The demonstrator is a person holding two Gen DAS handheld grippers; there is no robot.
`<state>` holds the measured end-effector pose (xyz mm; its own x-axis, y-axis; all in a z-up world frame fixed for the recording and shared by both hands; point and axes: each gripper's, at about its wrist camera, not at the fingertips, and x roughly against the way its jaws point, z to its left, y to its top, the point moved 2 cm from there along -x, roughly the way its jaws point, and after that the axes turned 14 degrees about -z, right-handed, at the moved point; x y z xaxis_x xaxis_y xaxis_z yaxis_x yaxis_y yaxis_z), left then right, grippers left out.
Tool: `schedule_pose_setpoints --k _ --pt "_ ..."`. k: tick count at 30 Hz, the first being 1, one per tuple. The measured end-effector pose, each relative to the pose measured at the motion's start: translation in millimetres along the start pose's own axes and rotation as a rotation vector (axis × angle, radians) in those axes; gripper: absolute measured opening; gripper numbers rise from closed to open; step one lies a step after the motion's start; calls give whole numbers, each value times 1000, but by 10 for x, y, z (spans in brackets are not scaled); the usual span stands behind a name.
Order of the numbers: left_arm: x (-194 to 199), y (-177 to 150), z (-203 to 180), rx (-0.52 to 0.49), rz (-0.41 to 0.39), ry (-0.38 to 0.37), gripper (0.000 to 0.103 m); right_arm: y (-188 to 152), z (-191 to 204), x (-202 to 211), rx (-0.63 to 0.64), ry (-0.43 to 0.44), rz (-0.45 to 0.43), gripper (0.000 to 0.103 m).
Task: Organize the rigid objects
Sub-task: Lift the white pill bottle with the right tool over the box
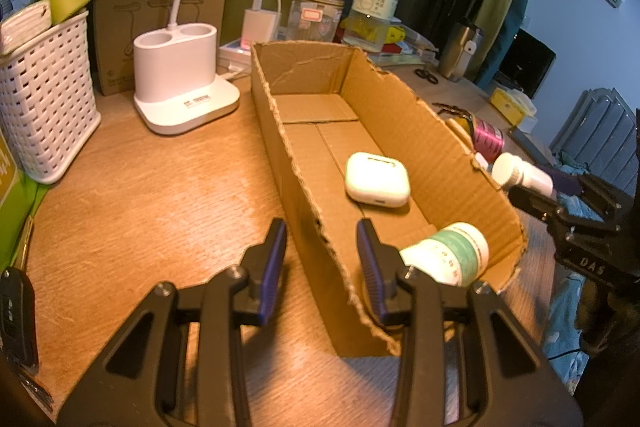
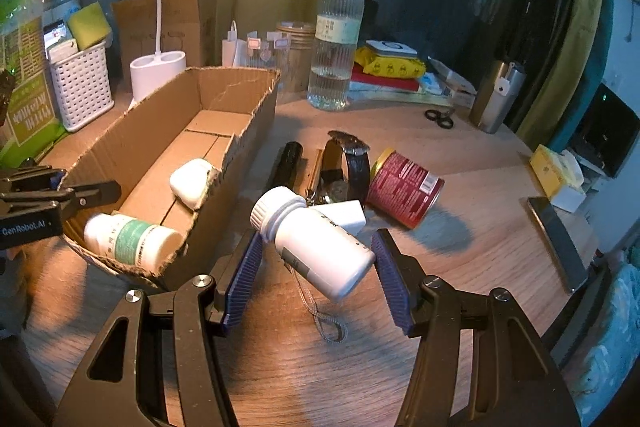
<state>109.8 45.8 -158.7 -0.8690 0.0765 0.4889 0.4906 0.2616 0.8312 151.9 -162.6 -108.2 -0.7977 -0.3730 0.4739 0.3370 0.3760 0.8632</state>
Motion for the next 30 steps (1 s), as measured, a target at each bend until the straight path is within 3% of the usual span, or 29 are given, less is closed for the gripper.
schedule_pose_setpoints --k 30 --pt "6 -1 1 0 0 0 38 453 446 187 62 73 -99 60"
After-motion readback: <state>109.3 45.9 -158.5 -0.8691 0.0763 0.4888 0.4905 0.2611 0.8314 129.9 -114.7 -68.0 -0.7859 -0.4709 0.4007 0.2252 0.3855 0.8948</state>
